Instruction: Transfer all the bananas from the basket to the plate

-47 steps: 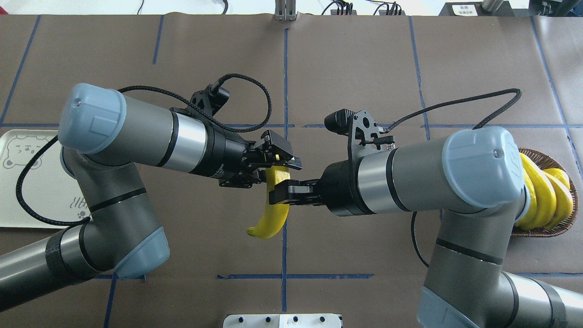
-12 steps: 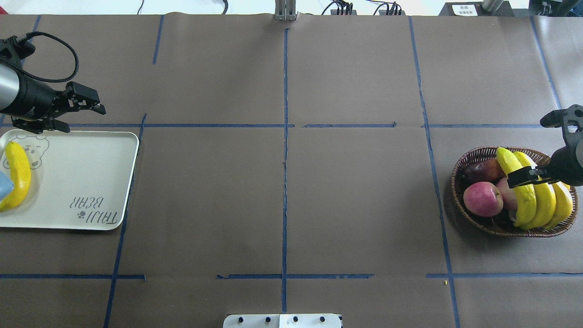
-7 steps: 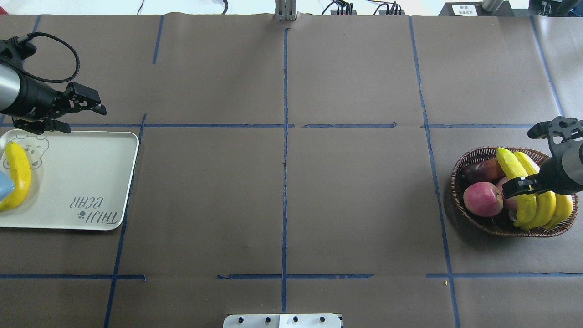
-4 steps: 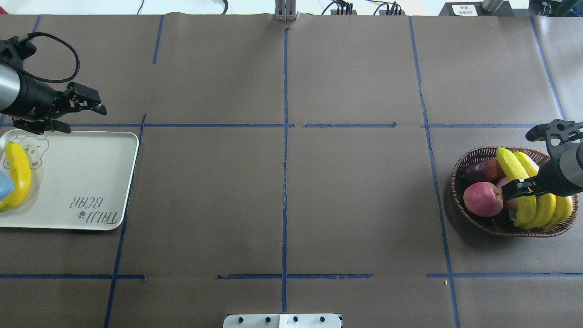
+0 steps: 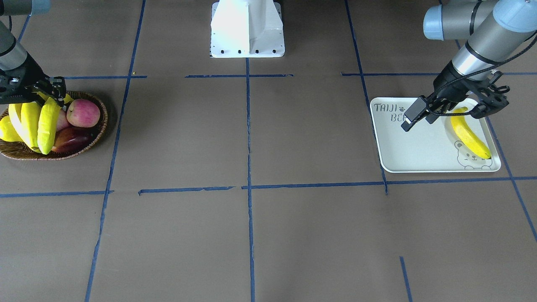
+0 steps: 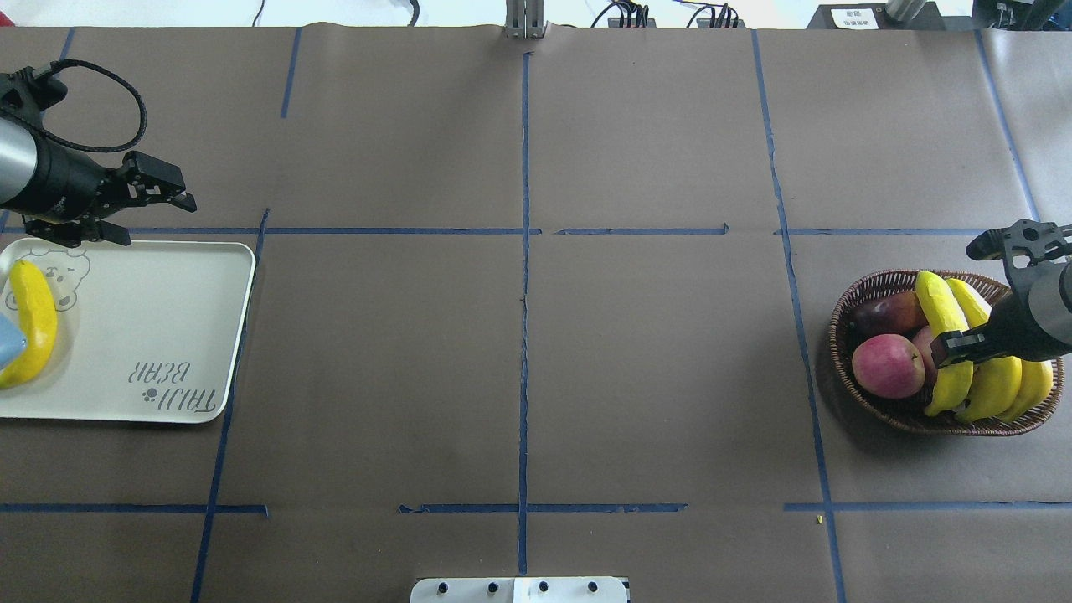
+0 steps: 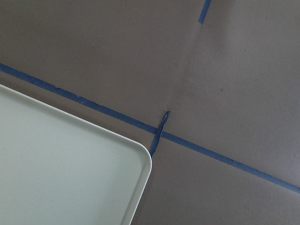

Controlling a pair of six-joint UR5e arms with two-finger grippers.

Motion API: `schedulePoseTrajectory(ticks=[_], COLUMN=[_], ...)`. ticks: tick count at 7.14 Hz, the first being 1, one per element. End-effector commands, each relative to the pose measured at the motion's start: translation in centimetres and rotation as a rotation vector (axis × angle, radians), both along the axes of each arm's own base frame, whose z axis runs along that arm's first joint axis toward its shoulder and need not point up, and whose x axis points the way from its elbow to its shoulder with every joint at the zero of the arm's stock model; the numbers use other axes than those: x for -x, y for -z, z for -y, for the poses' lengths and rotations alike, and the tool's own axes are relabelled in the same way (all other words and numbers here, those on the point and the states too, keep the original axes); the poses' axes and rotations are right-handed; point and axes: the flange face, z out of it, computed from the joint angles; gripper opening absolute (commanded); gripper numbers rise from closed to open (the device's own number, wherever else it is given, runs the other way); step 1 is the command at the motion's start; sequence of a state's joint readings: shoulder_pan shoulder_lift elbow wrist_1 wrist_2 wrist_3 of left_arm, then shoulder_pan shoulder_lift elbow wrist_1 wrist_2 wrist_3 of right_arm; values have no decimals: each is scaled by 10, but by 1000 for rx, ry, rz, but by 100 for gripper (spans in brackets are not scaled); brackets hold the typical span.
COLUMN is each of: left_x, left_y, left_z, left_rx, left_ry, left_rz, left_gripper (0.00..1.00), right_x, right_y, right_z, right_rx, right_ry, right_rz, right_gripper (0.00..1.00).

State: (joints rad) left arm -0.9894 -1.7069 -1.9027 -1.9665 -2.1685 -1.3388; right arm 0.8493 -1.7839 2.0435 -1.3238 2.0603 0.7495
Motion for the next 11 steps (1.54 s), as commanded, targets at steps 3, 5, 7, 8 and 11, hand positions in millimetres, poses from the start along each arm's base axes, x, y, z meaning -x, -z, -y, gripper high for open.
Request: schedulePoseTrajectory(ticks=[3,5,7,8,11], left_x=[-5,-5,-5,-5,-5], left_y=[3,3,3,3,4], left_z=[-1,-1,-1,-1,-1], left_rx=[-6,-7,-6,-8,-9], left_ry=[-7,-8,-9,-9,-9], left_rz=[-2,-2,-3,-3,-4], left_gripper=[99,99,99,99,99], right_x=[1,1,-3,-12,-42], right_y=[-4,-3,17,34,100], right_z=[1,0,-1,-3,-11], right_rx=[8,7,-23,-43,-136], right_ry=[-2,-1,-2,-10,-50], right_rz=[-5,-2,29,51,128], right_gripper=[38,30,3,2,2])
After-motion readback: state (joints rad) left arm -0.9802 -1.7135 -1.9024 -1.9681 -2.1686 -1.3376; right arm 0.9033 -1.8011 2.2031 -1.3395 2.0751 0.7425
